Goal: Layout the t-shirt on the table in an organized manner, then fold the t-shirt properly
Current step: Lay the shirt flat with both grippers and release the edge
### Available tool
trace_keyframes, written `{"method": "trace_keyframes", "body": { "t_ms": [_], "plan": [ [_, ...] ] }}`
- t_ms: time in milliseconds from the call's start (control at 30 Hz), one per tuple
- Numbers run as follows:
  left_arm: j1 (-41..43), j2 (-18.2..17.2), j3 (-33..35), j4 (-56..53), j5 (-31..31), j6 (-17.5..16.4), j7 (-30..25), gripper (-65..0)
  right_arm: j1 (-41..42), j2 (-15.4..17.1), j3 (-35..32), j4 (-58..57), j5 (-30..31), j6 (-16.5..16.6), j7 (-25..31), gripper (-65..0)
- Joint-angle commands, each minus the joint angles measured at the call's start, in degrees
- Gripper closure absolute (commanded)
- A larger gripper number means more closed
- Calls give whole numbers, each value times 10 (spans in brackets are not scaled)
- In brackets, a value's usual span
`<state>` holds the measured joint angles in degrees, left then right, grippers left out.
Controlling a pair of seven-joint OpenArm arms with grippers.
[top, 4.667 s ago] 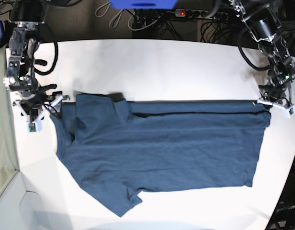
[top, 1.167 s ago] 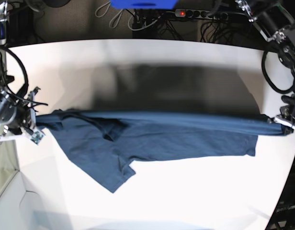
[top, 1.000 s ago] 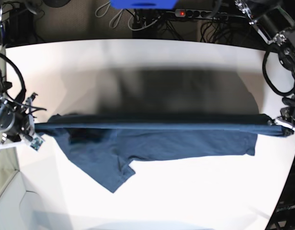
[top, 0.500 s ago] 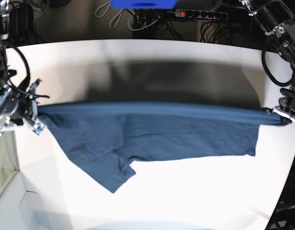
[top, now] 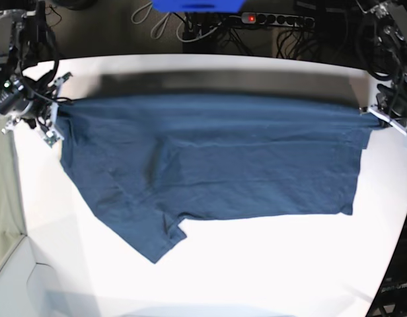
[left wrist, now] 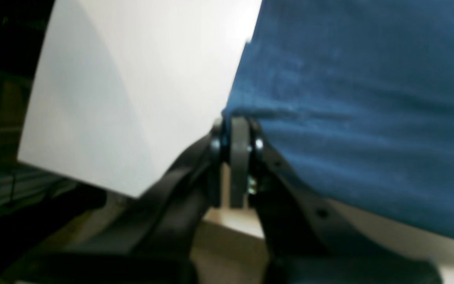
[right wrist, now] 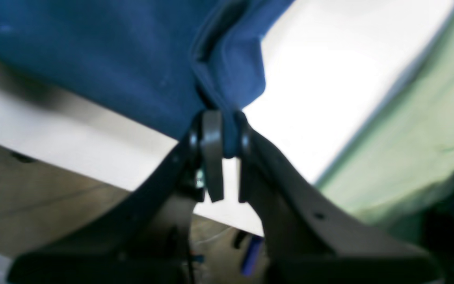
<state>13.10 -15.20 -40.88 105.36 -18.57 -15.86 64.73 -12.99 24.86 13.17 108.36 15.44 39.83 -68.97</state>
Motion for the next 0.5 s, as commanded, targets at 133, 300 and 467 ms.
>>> {"method": "trace_keyframes", "body": {
  "t_ms": [133, 300, 467],
  "plan": [
    [13, -1, -2, 9, 2, 4, -9, -1, -37, -23, 7, 8, -1, 2, 46, 0],
    [30, 5, -2, 1, 3, 4, -9, -1, -70, -27, 7, 8, -1, 2, 89, 0],
    [33, 4, -1, -23, 3, 4, -9, -1, -78, -25, 8, 8, -1, 2, 91, 0]
  ]
}}
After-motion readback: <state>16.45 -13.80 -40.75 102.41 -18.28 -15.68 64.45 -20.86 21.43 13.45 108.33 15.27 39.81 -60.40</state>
